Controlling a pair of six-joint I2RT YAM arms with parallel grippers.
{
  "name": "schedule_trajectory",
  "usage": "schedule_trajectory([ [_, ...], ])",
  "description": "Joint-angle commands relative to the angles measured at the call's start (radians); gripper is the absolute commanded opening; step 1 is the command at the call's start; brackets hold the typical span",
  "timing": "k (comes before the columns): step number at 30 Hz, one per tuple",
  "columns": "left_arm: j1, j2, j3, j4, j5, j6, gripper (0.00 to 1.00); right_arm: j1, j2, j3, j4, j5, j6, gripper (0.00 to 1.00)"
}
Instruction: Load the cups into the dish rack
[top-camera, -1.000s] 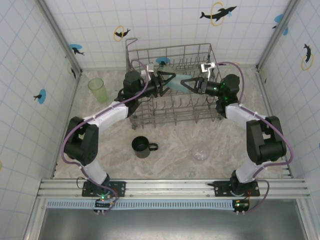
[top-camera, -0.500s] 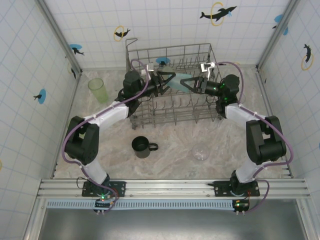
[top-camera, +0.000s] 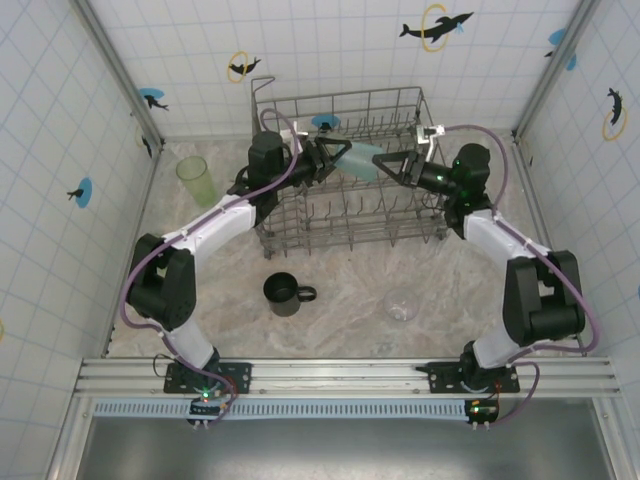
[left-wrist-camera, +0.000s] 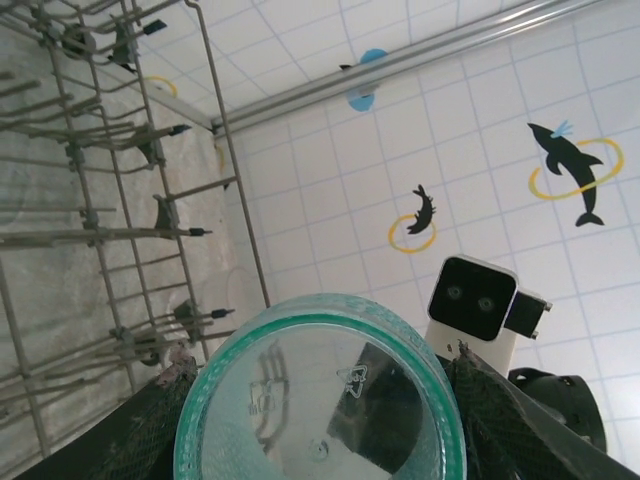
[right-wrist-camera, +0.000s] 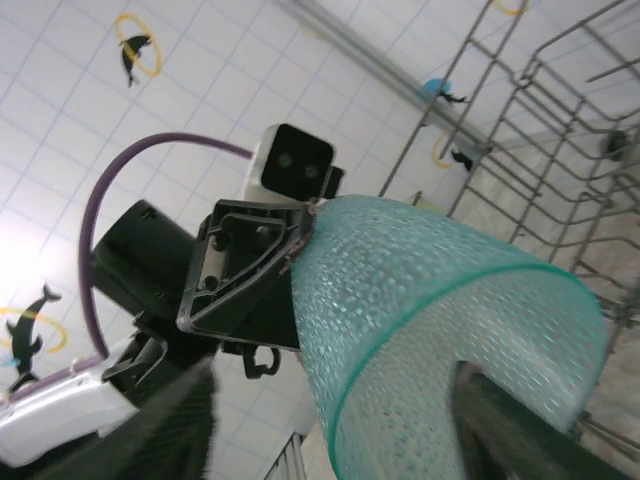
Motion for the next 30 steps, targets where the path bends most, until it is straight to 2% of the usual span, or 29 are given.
schedule_trajectory([
  [1,-0.002,-0.028,0.074,-0.082,-0.046,0.105,0.0,-0.022,-0.076,-0.022,-0.175,0.074,-0.105,0.85],
  [2,-0.003,-0.026,0.093,-0.112,-0.063,0.13,0.0,-0.029,-0.096,-0.026,-0.222,0.096,-0.136,1.0],
  [8,-0.012,0.003,0.227,-0.315,-0.202,0.297,0.0,-0.069,-0.223,-0.009,-0.557,0.291,-0.334,1.0],
  [12,-0.027,0.032,0.309,-0.401,-0.279,0.382,0.0,-0.103,-0.295,-0.006,-0.702,0.41,-0.429,1.0],
  [20,-0.067,0.132,0.487,-0.522,-0.382,0.541,0.0,-0.123,-0.431,-0.047,-0.827,0.627,-0.536,0.99],
  [24,-0.085,0.249,0.679,-0.651,-0.441,0.625,0.0,-0.127,-0.483,-0.07,-0.862,0.707,-0.576,0.99],
  [30,-0.089,0.369,0.806,-0.673,-0.491,0.689,0.0,-0.144,-0.545,-0.137,-0.856,0.768,-0.61,0.99],
])
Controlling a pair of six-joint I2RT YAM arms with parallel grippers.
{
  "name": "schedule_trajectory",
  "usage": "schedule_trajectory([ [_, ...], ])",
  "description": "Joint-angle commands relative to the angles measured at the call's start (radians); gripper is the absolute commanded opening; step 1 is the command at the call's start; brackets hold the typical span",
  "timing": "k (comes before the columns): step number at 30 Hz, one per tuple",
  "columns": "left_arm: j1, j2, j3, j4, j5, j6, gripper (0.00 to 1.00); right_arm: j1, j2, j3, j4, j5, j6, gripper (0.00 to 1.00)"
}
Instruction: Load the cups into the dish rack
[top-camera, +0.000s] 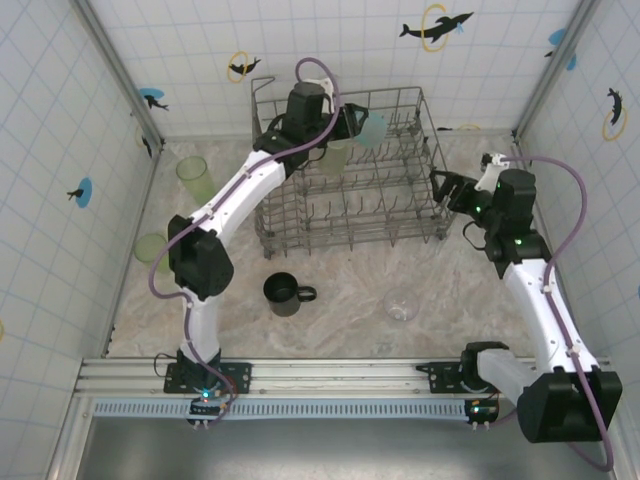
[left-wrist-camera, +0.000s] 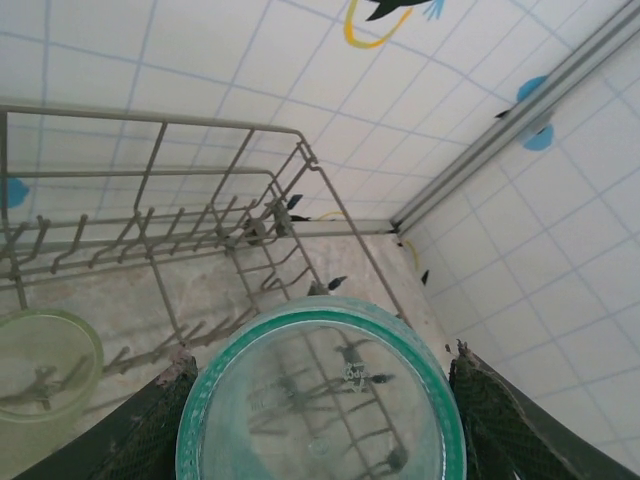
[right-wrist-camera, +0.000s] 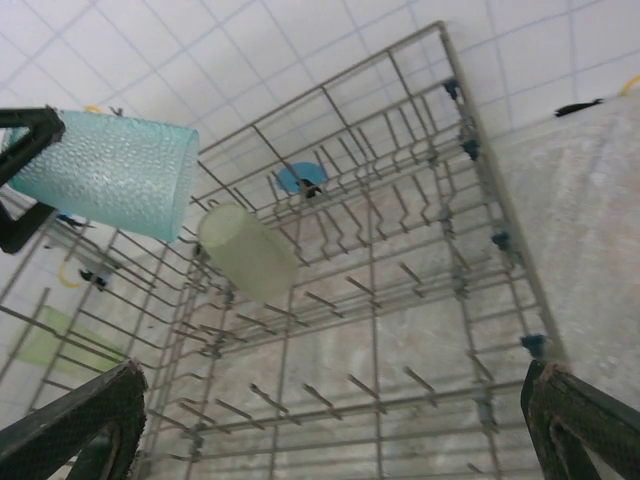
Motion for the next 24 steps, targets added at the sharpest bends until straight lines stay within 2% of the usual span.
schedule_trajectory([
  [1,-0.003,0.051,0.064,-0.032,-0.06,0.092,0.0,-0.016,-0.036,-0.05,-0.007,0.066,-0.048,0.99],
  [8,-0.013,0.123,0.105,0.011,-0.129,0.191,0.0,-0.039,-0.051,-0.127,0.053,0.09,-0.056,0.99],
  [17,-0.043,0.214,0.104,0.2,-0.161,0.244,0.0,-0.041,-0.066,-0.187,0.07,0.109,-0.052,0.99],
  [21,-0.088,0.257,0.098,0.283,-0.277,0.411,0.0,-0.042,-0.085,-0.19,0.064,0.127,-0.055,0.99],
  [24,-0.105,0.286,0.101,0.328,-0.351,0.457,0.0,-0.042,-0.099,-0.181,0.047,0.135,-0.06,0.99],
])
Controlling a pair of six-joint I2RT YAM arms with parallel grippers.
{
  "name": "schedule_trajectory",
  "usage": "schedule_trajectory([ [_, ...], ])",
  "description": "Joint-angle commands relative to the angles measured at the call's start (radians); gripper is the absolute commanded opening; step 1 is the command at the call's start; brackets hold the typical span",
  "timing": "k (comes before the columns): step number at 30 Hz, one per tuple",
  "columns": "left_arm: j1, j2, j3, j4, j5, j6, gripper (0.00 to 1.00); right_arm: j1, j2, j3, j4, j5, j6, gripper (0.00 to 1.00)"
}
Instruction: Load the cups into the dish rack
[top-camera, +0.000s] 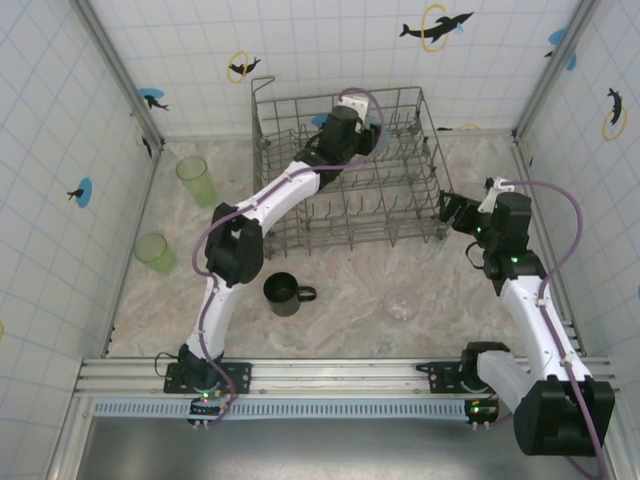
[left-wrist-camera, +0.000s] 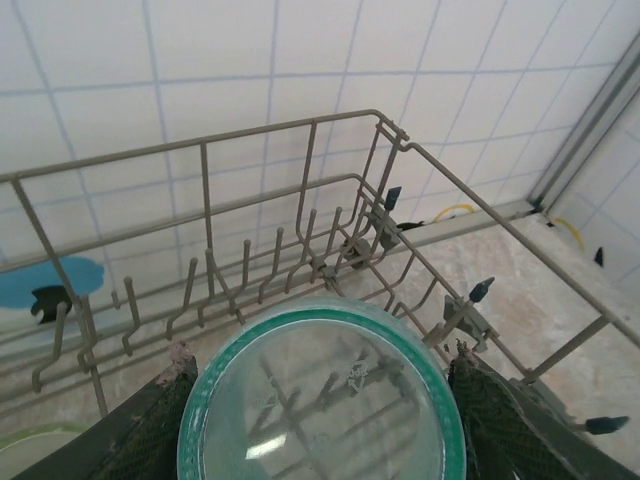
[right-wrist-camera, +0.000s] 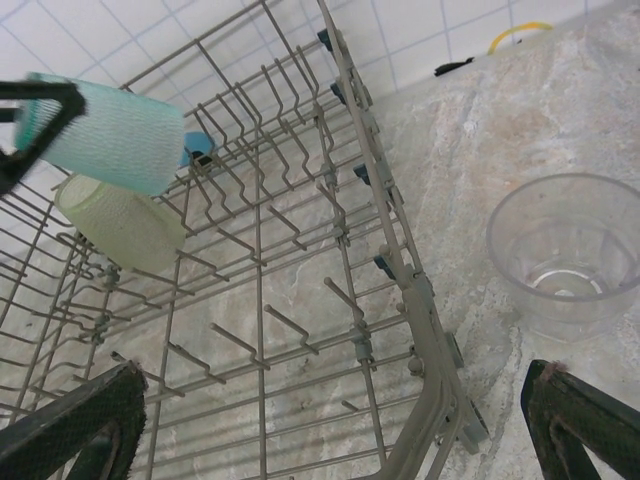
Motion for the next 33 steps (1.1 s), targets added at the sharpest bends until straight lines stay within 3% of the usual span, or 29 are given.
schedule_trajectory([
  [1,-0.023,0.03,0.041,0.116,-0.115,0.113,0.0,-0.004,-0.033,-0.005,0.018,0.025,-0.014,0.99],
  [14,-0.023,0.105,0.041,0.128,-0.208,0.164,0.0,-0.004,-0.031,-0.003,0.033,0.0,0.006,0.99],
  [33,-0.007,0.174,0.064,0.185,-0.204,0.159,0.0,-0.004,-0.004,0.016,0.014,-0.033,0.013,0.99],
])
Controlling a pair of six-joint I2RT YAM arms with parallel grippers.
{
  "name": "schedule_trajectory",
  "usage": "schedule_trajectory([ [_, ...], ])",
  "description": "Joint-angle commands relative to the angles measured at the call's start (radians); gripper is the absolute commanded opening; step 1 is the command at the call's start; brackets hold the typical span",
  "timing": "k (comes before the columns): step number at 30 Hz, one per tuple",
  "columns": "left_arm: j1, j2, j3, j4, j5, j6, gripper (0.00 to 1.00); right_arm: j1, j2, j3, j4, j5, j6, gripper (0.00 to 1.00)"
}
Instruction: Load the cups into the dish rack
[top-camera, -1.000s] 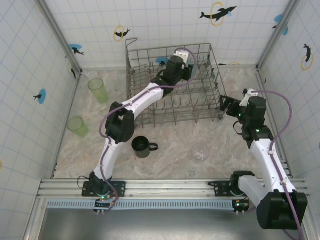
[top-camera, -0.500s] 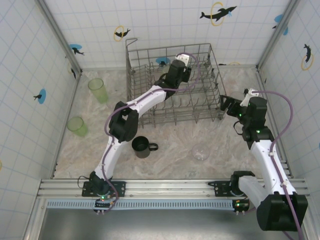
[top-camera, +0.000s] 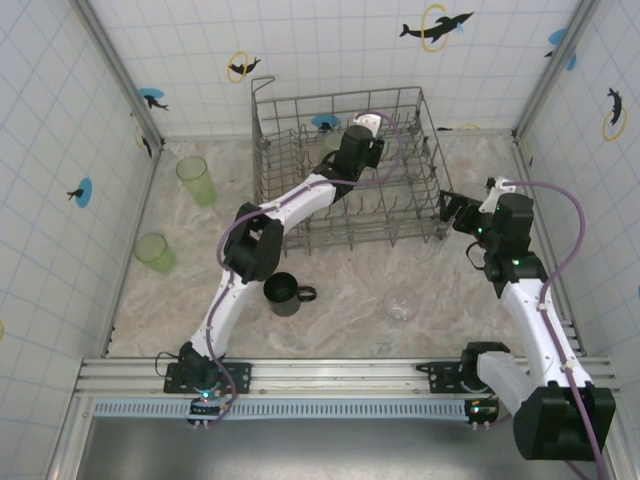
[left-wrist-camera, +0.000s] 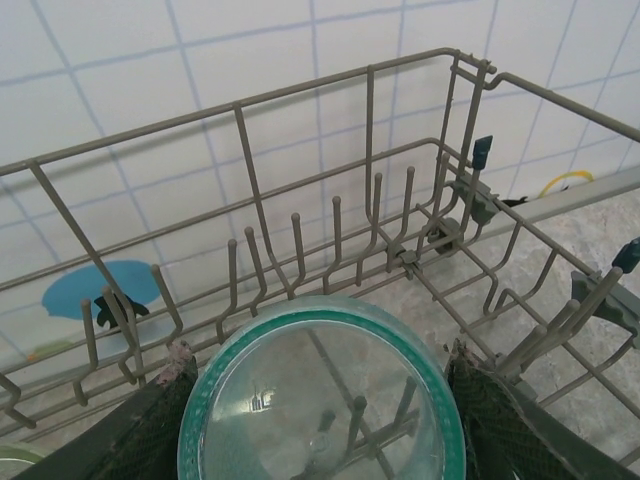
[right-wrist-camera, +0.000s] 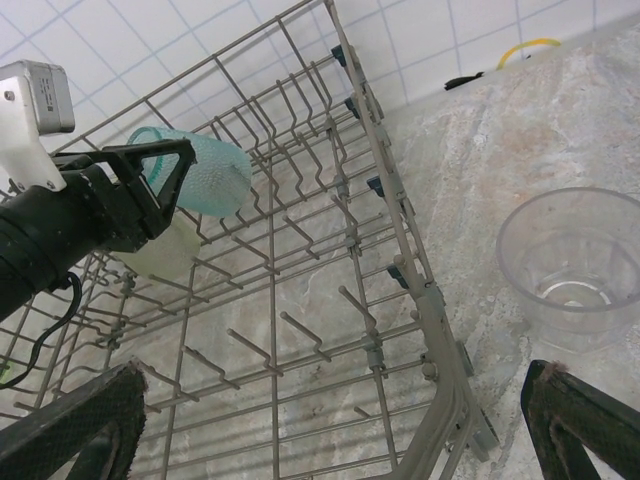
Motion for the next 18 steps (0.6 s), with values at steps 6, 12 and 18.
schedule_trajectory([
  [6,0.021,0.042,0.038,0.058,-0.014,-0.01,0.21,-0.004,0.01,0.009,0.012,-0.014,0.005,0.99],
  [12,0.024,0.042,0.029,0.061,0.001,-0.025,0.5,-0.004,0.039,0.017,-0.003,-0.034,0.006,0.99],
  [18,0.026,0.045,0.026,0.072,-0.015,-0.021,0.78,-0.004,0.039,0.019,-0.001,-0.039,0.009,0.99],
])
